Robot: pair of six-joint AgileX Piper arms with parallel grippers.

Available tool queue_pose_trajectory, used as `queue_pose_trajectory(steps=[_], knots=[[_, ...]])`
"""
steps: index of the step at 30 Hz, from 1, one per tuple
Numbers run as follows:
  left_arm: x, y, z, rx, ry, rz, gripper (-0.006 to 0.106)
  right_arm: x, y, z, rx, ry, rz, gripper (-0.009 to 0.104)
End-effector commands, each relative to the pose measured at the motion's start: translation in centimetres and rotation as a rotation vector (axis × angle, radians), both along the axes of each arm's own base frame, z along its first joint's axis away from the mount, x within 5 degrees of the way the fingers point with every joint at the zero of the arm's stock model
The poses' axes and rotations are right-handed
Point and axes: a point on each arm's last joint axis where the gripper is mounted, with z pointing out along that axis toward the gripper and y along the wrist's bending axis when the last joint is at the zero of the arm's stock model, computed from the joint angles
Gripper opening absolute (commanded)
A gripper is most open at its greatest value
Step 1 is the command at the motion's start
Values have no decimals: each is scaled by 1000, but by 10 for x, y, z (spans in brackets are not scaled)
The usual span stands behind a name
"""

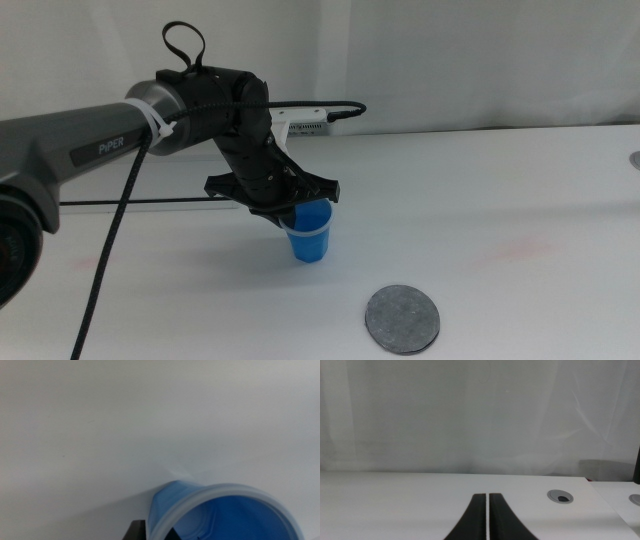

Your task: Place an empty cup on a cup mat.

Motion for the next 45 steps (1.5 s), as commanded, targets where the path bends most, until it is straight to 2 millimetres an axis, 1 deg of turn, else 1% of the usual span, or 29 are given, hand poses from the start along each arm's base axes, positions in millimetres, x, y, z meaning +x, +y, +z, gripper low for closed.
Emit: queue_pose_trajectory(steps=[1,3,8,11,14,20,24,26,28,34,39,42,45], knots=[[-1,-5,-9,-22,33,27,-3,0,0,-14,-10,37,1,-3],[-1,-6,-12,-24,42,28,-3,0,0,-14,-10,37,1,-3],[-2,-6,-9,-24,43,19,-3,0,0,-14,-10,37,1,-3],[-4,-4,0,-30,30,1,-3,0,0,-14,-10,37,1,-3],[-7,-3,17,-50,3,-22,-3,0,0,-14,-10,37,1,-3],[-21,2,64,-116,-48,-85,-3,0,0,-14,-10,37,1,-3],[-40,-2,93,-163,-69,-168,-3,0,0,-14,-10,37,1,-3],[-52,-8,104,-160,-93,-219,-3,0,0,-14,-10,37,1,-3],[-66,-18,110,-150,-110,-274,-3,0,0,-14,-10,37,1,-3],[-109,-54,106,-75,-106,-464,-3,0,0,-14,-10,37,1,-3],[-136,-80,93,-38,-97,-571,-3,0,0,-14,-10,37,1,-3],[-146,-92,80,-13,-76,-614,-3,0,0,-14,-10,37,1,-3],[-148,-101,63,36,-74,-639,-3,0,0,-14,-10,37,1,-3]])
